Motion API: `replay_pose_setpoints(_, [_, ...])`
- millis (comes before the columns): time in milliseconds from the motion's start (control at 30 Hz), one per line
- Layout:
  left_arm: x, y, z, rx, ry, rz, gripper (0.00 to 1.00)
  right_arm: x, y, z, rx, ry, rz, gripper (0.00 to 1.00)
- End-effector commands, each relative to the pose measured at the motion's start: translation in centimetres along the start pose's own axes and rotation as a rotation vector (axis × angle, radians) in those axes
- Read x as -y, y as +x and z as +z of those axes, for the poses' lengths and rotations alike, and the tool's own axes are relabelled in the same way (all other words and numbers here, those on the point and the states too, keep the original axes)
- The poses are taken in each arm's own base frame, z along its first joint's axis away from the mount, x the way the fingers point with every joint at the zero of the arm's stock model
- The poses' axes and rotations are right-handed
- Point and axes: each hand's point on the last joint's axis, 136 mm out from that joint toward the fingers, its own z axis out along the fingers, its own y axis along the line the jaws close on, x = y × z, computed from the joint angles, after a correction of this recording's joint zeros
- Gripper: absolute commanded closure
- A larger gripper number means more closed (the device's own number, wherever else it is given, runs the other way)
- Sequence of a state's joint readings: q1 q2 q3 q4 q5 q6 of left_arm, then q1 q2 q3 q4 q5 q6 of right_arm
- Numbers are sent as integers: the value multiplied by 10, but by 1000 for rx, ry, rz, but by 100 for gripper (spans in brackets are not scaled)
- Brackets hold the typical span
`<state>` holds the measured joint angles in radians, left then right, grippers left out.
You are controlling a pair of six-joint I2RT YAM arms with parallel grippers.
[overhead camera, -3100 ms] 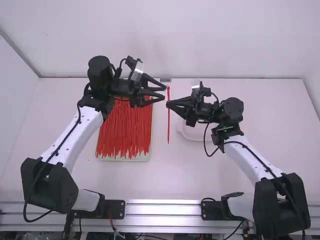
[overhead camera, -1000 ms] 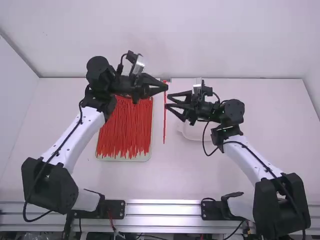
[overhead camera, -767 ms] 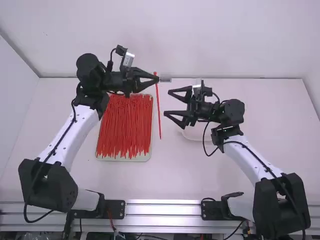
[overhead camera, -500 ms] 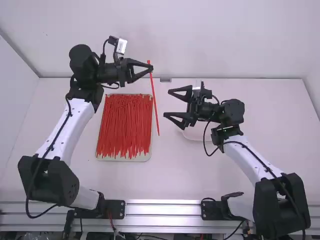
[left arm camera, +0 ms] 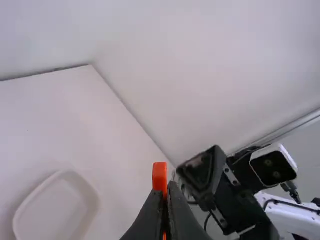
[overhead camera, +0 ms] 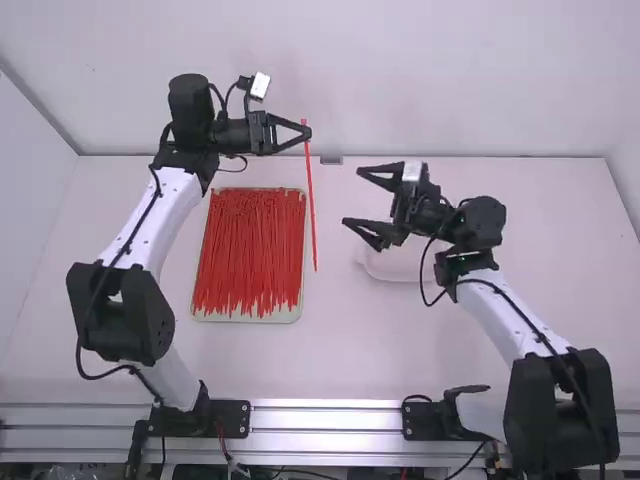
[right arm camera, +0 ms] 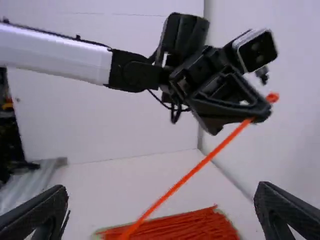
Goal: Fasten the cable tie
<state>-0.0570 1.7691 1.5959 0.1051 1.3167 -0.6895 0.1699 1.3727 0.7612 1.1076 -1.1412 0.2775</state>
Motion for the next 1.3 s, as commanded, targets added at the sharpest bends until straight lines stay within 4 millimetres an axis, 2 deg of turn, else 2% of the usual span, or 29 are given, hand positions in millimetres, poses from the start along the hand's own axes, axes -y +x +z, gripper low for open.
replay_pose_setpoints(0, [18,-4,0,-17,35,22,97,-6,6,-6,-10,-31,-262,1])
replay_pose_setpoints(133, [17,-4,0,-16,30,-110,98,-13,17,-10,-21,-80,-491,1])
replay_pose_setpoints(367, [10,0,1,-15,5,-206,98,-36,38,-16,4,-192,-870,1])
replay_pose_setpoints(633, [1,17,5,-50,-24,-378,98,-54,52,-9,57,-238,-1164,1])
replay_pose_setpoints(767, [3,27,12,-80,-18,-378,98,-68,55,-1,101,-275,-1254,1])
replay_pose_setpoints(967, [7,41,24,-125,-10,-391,98,-83,56,8,140,-315,-1261,1])
replay_pose_setpoints(1267, [3,48,26,-137,-23,-422,98,-91,63,8,169,-331,-1358,1])
